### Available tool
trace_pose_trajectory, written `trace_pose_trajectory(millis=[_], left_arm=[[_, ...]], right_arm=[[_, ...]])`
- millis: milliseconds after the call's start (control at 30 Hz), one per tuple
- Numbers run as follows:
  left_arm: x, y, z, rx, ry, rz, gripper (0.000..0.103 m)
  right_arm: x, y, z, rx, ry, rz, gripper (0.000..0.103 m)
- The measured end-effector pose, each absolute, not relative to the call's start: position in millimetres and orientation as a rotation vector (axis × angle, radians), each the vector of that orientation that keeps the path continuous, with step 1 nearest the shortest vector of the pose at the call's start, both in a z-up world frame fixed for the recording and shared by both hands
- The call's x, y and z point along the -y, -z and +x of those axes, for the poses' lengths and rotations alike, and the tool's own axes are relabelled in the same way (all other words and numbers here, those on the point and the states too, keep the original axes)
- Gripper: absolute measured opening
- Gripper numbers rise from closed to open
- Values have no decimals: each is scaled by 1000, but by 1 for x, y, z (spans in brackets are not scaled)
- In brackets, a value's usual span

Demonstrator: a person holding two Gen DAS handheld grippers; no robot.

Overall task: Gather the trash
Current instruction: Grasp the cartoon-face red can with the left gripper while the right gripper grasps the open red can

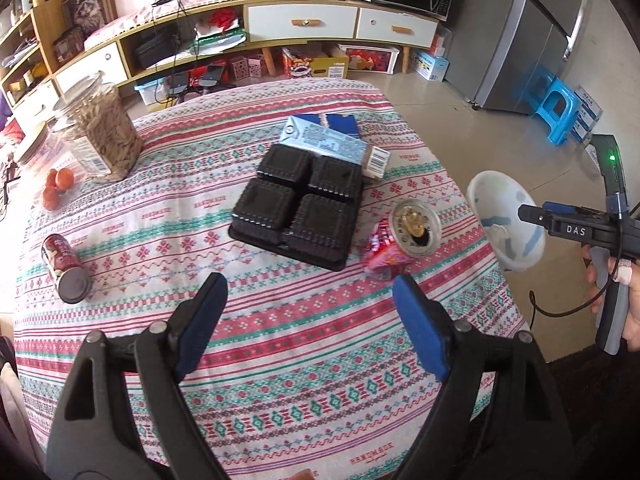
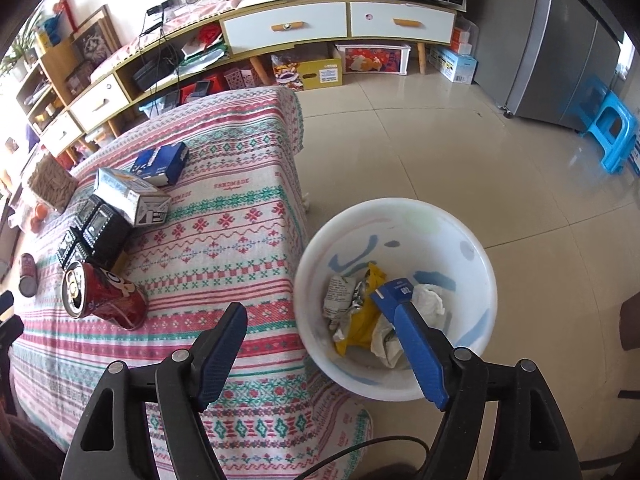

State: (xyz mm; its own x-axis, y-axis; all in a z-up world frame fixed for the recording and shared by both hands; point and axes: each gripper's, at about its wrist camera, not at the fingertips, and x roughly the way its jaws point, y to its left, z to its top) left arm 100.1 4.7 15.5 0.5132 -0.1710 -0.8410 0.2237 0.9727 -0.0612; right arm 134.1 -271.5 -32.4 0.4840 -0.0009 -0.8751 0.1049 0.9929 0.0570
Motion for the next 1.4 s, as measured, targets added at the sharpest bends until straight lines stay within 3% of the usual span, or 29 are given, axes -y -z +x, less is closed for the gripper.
trace_pose_trajectory(millis=[833,1400], left_arm=[[-208,26,120,-1083,-151,-177,85],[-253,56,172,-1121,-287,-272,85]], right_arm=[[107,17,146,-1019,-303,-67,79],[73,51,168,-1098,-345,-119,79]])
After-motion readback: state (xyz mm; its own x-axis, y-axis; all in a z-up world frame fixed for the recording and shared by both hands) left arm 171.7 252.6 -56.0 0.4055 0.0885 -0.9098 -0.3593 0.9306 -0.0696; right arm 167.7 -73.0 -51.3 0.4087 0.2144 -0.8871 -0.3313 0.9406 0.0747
